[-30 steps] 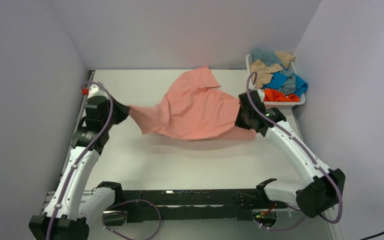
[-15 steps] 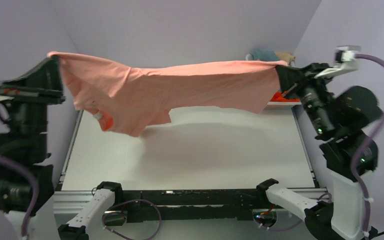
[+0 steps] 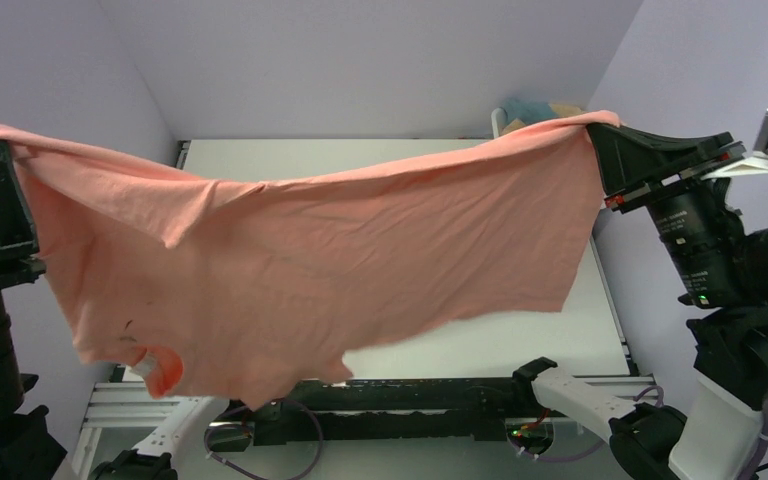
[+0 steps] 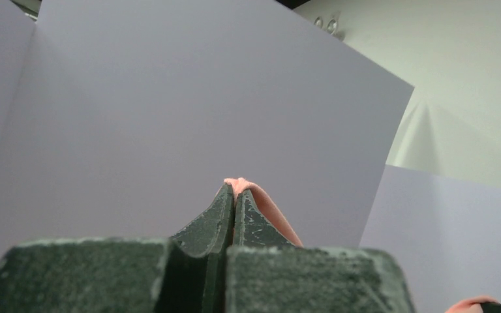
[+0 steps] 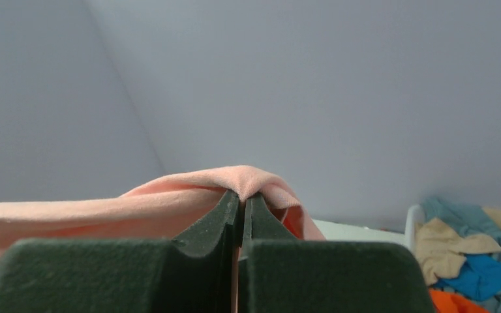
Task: Fold and stack the t-shirts
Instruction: Flatten out the tshirt
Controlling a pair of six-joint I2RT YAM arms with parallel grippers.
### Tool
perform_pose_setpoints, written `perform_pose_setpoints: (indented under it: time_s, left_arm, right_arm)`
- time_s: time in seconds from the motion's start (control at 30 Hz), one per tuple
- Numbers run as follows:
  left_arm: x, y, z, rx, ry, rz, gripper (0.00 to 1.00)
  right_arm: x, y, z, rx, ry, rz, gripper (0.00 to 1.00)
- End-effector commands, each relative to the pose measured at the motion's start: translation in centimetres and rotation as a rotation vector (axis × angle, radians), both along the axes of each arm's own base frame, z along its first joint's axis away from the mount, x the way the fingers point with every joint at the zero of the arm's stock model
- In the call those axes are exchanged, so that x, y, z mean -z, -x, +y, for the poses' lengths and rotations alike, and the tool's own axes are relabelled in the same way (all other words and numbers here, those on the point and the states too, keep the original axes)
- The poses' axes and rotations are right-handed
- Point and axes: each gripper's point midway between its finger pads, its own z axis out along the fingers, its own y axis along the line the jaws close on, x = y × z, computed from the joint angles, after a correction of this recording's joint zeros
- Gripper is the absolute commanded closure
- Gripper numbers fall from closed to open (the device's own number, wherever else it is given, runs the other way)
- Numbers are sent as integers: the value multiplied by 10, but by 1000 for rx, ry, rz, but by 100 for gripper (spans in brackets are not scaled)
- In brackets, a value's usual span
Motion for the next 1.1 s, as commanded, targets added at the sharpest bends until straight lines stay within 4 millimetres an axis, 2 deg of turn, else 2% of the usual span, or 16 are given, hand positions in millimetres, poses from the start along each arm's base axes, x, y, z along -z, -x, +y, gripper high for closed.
perform_pose_setpoints:
  time_s: [0.0, 0.13, 0.23, 0.3, 0.47, 0.5, 0.53, 0.63, 0.7, 0.73, 0.8, 0.93, 1.07]
  left_arm:
    - [39, -113, 0, -83, -29, 217, 100]
    - [104, -207, 7, -190, -46, 428, 100]
    - [173, -284, 4, -231, -104, 603, 100]
    - [229, -333, 2, -257, -142, 729, 100]
    - [396, -445, 6, -295, -246, 1057, 100]
    - [418, -465, 7, -290, -259, 1102, 100]
    - [455, -483, 7, -278, -277, 1182, 100]
    - [512, -529, 6, -228, -295, 1301, 100]
    - [542, -548, 5, -205, -305, 1337, 100]
    - [553, -556, 3, -181, -310, 1339, 100]
    - [565, -571, 0, -142, -313, 1322, 100]
    - [582, -589, -1, -81, -265, 1332, 100]
    - [587, -591, 4, -71, -228, 1356, 100]
  right_arm:
    - [37, -68, -4, 180, 33, 104, 100]
    - [97, -125, -10, 343, 64, 230, 100]
    - [156, -171, -8, 438, 103, 335, 100]
    - [207, -202, -2, 447, 134, 431, 100]
    - [357, -281, 30, 275, 115, 690, 100]
    - [396, -299, 35, 250, 121, 763, 100]
    - [423, -313, 38, 230, 123, 811, 100]
    - [482, -352, 45, 190, 149, 926, 100]
    - [508, -373, 47, 189, 163, 967, 100]
    - [514, -382, 48, 191, 165, 978, 100]
    - [528, -397, 47, 196, 171, 1000, 100]
    - [532, -419, 48, 198, 178, 989, 100]
    - [531, -425, 47, 190, 184, 994, 100]
